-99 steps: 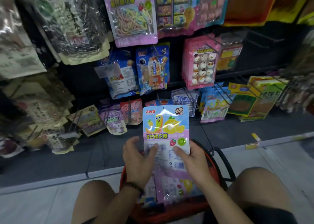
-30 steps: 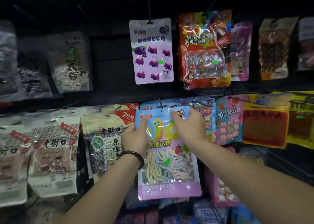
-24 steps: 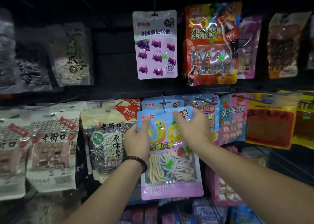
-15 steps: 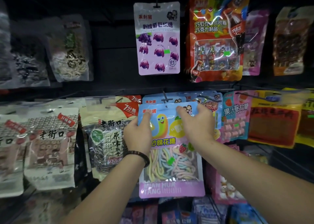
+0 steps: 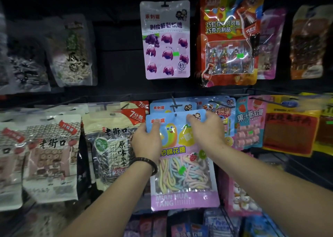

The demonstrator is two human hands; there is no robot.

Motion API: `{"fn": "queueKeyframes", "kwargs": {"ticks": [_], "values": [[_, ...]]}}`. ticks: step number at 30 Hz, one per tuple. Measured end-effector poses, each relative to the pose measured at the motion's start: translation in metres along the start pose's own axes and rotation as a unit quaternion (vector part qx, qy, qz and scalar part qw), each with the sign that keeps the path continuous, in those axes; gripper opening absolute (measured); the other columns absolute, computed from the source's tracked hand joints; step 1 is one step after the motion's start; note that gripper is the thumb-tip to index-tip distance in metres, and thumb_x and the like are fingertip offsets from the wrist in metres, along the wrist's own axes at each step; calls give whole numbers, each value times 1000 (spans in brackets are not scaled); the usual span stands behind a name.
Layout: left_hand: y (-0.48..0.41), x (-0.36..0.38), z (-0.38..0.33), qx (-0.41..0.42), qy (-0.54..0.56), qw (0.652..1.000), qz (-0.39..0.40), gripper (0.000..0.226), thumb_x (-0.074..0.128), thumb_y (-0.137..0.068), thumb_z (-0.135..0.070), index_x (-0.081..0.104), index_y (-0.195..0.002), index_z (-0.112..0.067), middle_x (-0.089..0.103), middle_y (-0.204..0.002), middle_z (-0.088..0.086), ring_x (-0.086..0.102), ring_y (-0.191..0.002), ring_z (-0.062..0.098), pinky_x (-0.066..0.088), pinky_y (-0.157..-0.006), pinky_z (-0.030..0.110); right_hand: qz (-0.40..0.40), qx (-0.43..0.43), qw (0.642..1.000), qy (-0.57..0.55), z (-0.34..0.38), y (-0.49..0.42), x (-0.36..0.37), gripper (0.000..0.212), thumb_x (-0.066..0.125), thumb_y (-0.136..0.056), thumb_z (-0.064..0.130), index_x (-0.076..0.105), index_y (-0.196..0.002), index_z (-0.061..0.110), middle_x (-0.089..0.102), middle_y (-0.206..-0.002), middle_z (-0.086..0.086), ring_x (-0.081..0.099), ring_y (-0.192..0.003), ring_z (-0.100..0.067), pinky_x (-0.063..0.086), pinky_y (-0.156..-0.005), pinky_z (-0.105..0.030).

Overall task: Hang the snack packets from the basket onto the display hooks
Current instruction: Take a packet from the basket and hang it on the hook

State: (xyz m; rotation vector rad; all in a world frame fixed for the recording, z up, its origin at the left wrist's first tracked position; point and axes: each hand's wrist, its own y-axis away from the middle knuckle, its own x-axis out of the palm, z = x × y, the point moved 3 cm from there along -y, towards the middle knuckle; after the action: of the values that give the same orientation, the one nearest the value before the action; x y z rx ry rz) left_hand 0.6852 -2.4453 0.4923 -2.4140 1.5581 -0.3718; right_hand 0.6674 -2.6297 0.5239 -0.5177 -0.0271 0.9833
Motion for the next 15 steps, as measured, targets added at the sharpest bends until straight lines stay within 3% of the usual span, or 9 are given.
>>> {"fn": "queueKeyframes", "kwargs": {"ticks": [2, 5, 9, 11, 15], "values": [[-6, 3, -2, 11, -30, 999, 0, 34, 62, -105, -43, 71, -95, -12, 74, -81, 6, 67, -65, 27, 49, -55, 34, 34, 22, 999, 27, 1, -10, 2, 43, 65, -101, 45, 46, -98, 6, 49, -77, 4, 53, -75, -24, 45, -69, -38], [-18, 12, -3, -1, -97, 995, 3, 38, 54, -109, -45, 67, -108, -10, 73, -97, 9, 69, -89, 35, 54, -72, 42, 61, 27, 996, 62, 0, -27, 7, 46, 61, -103, 44, 55, -130, 7, 56, -100, 0, 55, -89, -26, 41, -67, -35], [-30, 22, -1, -69, -131, 989, 11, 46, 49, -109, -49, 60, -135, -12, 70, -127, 14, 68, -115, 38, 56, -98, 47, 75, 22, 992, 95, -1, -36, 10, 63, 58, -106, 47, 47, -152, 6, 62, -131, -12, 60, -112, -32, 42, -84, -34], [-28, 24, -3, -86, -122, 989, 4, 48, 50, -109, -48, 57, -141, -12, 69, -131, 15, 67, -117, 39, 55, -100, 48, 87, 13, 989, 120, -3, -38, 10, 66, 58, -106, 47, 43, -154, 5, 63, -135, -14, 61, -104, -30, 44, -82, -34], [-12, 24, -2, -81, -99, 992, -18, 41, 56, -107, -37, 54, -139, -10, 70, -130, 16, 67, -117, 41, 55, -104, 52, 103, 24, 980, 167, -17, -34, 4, 71, 61, -106, 41, 31, -156, 2, 65, -115, -13, 62, -75, -19, 44, -56, -30]]}}
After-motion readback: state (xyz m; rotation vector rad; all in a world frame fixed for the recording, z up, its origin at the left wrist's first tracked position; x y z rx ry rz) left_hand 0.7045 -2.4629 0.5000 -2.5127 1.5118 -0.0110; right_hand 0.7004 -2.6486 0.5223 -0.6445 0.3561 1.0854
